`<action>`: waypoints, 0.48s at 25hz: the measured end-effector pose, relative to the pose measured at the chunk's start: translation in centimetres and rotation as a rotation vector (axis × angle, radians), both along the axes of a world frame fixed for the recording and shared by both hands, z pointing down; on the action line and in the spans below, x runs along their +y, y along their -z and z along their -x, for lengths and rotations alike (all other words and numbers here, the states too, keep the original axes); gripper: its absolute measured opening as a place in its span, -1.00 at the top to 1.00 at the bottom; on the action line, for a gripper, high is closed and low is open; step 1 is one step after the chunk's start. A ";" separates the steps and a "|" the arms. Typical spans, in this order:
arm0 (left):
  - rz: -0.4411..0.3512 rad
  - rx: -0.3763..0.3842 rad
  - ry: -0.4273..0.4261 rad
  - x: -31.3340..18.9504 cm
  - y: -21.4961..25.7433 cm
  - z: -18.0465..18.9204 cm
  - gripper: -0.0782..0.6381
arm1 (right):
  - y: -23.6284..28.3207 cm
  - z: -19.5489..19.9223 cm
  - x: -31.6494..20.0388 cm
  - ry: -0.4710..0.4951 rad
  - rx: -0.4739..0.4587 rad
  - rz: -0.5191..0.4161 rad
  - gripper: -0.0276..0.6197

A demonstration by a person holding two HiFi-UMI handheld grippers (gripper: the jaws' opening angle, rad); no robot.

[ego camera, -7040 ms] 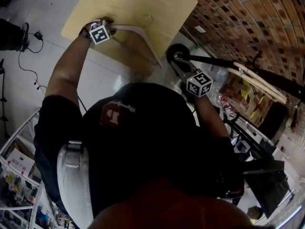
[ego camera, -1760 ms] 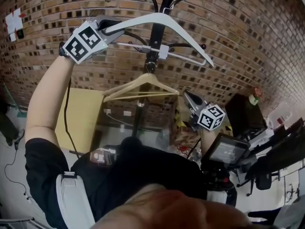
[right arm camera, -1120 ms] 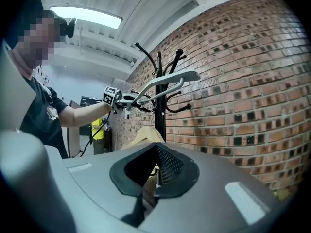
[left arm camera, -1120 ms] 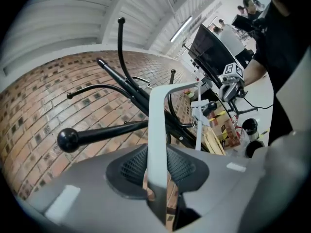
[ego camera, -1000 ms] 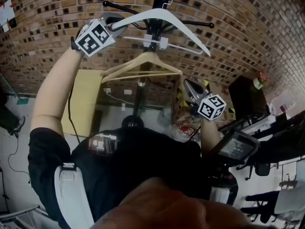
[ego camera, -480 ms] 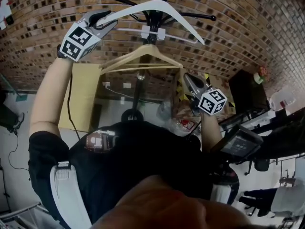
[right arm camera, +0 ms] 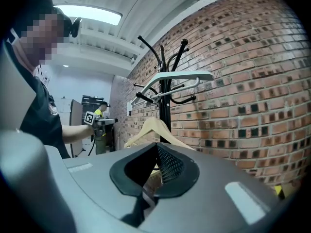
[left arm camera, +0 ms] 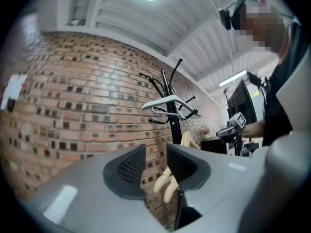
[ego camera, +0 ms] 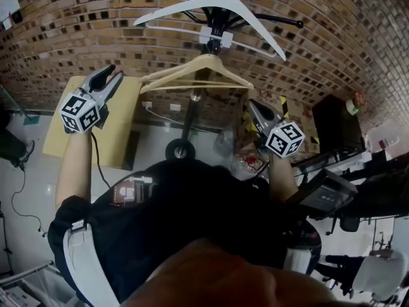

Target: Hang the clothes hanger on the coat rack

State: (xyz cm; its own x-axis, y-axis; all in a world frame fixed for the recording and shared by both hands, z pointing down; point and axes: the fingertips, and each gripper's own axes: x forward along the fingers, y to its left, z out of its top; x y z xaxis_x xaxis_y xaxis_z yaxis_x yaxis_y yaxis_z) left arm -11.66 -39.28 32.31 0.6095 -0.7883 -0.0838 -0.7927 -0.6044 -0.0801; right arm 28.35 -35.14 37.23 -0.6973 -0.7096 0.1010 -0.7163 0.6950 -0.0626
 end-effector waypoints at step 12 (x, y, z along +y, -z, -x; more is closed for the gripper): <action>0.283 0.261 -0.113 6.3 -15.5 -4.5 0.78 | -7.1 3.7 1.6 0.020 -0.123 0.082 0.88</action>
State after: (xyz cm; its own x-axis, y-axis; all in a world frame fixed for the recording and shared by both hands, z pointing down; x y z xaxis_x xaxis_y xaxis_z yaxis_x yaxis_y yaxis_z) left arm -7.15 -32.97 47.85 0.6805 -0.7318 -0.0368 -0.6916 -0.6581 0.2975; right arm 24.67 -33.59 44.32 -0.7221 -0.6881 0.0711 -0.6856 0.6981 -0.2066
